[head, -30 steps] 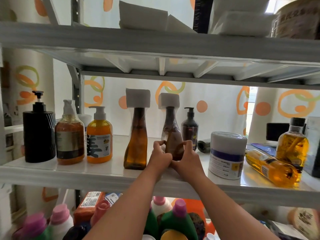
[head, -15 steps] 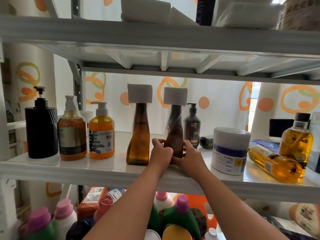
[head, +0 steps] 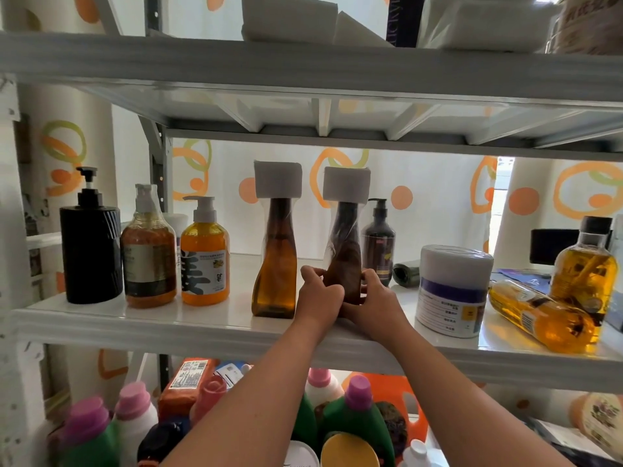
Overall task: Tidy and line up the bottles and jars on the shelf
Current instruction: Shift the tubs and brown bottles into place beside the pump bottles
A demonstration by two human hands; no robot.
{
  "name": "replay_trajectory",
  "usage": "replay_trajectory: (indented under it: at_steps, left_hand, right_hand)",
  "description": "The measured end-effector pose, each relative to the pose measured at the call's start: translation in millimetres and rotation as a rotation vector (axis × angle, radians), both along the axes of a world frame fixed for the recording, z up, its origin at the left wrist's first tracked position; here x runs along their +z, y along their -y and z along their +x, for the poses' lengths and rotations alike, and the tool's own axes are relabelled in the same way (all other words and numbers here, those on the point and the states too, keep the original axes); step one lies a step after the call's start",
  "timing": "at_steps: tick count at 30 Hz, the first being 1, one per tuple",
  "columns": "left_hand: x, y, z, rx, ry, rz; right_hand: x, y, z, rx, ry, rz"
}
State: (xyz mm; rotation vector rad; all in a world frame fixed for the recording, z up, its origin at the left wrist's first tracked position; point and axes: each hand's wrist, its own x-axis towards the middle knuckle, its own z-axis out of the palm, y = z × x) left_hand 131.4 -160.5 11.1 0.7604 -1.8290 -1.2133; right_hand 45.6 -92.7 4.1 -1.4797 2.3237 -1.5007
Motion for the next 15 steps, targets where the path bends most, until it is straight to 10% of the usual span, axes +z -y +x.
replay_trajectory:
  at_steps: [15]
  left_hand:
    - [-1.4,-1.6,0.9,0.027,0.021,-0.005]
  right_hand:
    - [-1.4,3.4,-1.3,-0.023,-0.053,0.021]
